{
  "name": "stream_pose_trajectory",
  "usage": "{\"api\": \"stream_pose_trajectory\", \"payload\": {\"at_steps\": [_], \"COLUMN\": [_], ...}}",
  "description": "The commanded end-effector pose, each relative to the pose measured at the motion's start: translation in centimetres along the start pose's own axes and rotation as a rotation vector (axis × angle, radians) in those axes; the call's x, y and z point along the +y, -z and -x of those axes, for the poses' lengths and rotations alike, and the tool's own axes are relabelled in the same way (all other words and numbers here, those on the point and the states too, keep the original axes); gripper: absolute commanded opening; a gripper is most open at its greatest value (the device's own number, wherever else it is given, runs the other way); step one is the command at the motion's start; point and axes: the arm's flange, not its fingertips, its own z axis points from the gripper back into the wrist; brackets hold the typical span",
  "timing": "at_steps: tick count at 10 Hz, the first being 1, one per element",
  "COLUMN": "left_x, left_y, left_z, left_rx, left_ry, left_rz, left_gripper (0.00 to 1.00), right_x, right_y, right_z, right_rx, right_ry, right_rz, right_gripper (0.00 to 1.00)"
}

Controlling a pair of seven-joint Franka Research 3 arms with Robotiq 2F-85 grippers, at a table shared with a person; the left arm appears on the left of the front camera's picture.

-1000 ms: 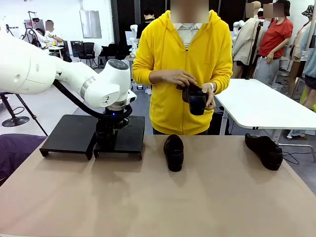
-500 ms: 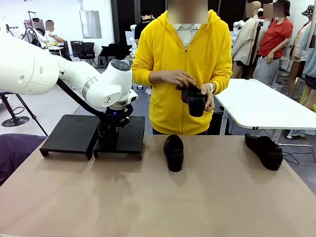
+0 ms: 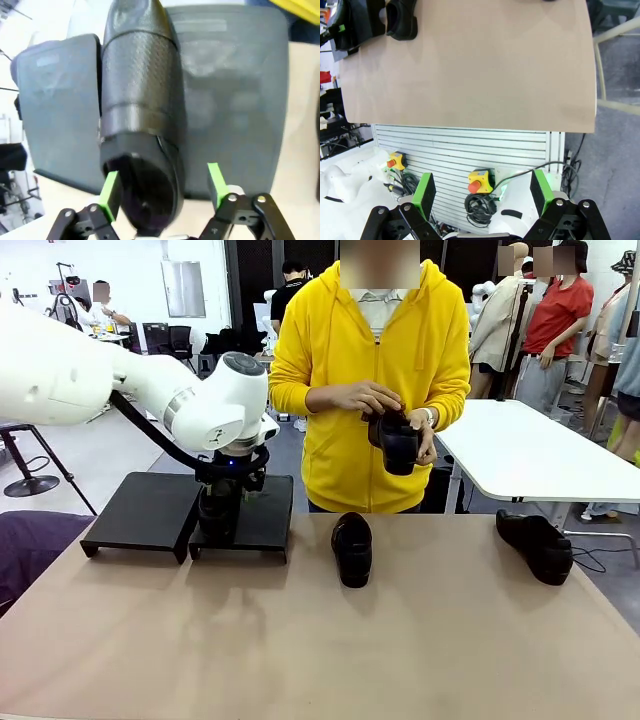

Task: Organize the shoes by placing them on the stand.
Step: Place the Shoe from the middle of the table onto the Shoes Stand.

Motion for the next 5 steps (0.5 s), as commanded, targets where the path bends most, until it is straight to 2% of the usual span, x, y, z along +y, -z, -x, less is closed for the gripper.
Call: {"api": "stream_pose_trajectory", "payload": {"at_steps": [1, 2, 5], "left_x": [2.9, 4.7, 13.7], "left_y": [-5.5, -8.3, -15.8], "left_z": [4.1, 6.0, 11.8], "left_rx": [0.098, 0.161, 0.319], "left_ry": [0.125, 0.174, 0.240], "left_rz": [0.107, 0.179, 0.413], "left_gripper": [1.00, 1.00, 1.00], "right_x": [-0.1, -0.1, -0.1], "right_y": [0.0, 0.0, 0.0], "right_z": [0.0, 0.0, 0.0], "right_rx": [-0.004, -0.004, -0.004], "right_ry": [-0.023, -0.023, -0.023], "right_rz": [-0.021, -0.021, -0.021], "right_gripper": [1.00, 1.00, 1.00]}}
